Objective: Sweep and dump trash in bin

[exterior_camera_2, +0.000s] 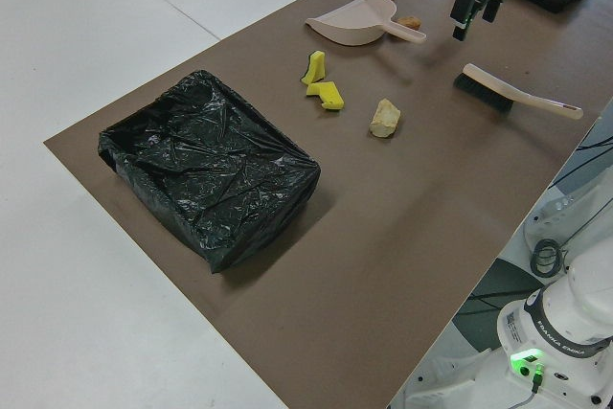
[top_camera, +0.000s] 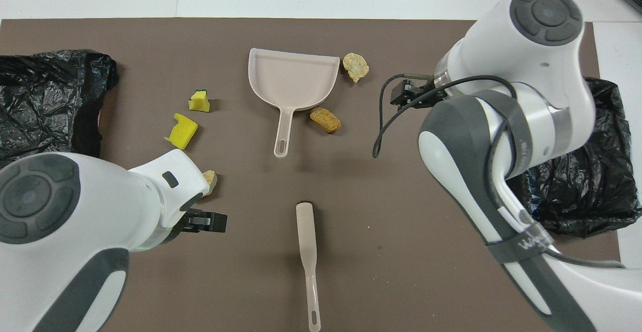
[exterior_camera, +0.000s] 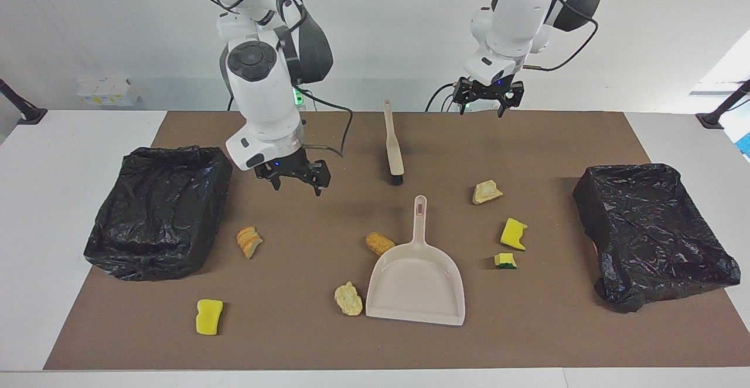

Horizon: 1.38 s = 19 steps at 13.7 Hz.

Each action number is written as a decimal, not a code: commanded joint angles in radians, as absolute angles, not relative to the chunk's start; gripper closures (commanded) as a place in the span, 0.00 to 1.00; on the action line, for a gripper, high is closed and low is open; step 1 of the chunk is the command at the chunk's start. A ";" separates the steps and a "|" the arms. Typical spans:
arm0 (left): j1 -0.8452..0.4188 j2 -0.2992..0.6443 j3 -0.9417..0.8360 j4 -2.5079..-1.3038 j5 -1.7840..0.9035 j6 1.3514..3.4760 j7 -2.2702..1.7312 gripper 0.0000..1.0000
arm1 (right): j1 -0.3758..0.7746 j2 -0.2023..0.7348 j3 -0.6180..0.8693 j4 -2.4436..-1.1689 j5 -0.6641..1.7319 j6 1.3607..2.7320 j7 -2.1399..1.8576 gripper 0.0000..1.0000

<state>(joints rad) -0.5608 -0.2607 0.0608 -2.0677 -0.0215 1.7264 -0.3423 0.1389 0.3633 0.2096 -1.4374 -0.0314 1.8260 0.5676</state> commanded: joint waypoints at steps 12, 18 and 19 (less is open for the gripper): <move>-0.958 -0.292 0.075 -2.447 -0.026 2.143 -0.791 0.00 | 0.402 0.732 0.221 -1.201 -0.067 2.126 0.960 0.00; -1.055 -0.186 0.074 -2.445 -0.031 2.282 -0.886 0.00 | 0.451 0.749 0.221 -1.229 -0.107 2.108 0.962 0.04; -1.074 -0.167 0.074 -2.445 -0.031 2.296 -0.905 0.00 | 0.451 0.747 0.225 -1.230 -0.116 2.106 0.962 0.10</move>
<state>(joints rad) -1.0253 -0.2115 0.0570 -2.4347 -0.0257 2.2390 -0.8577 0.4481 0.7402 0.2224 -1.2408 -0.0792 2.1197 0.9337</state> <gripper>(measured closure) 0.000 0.040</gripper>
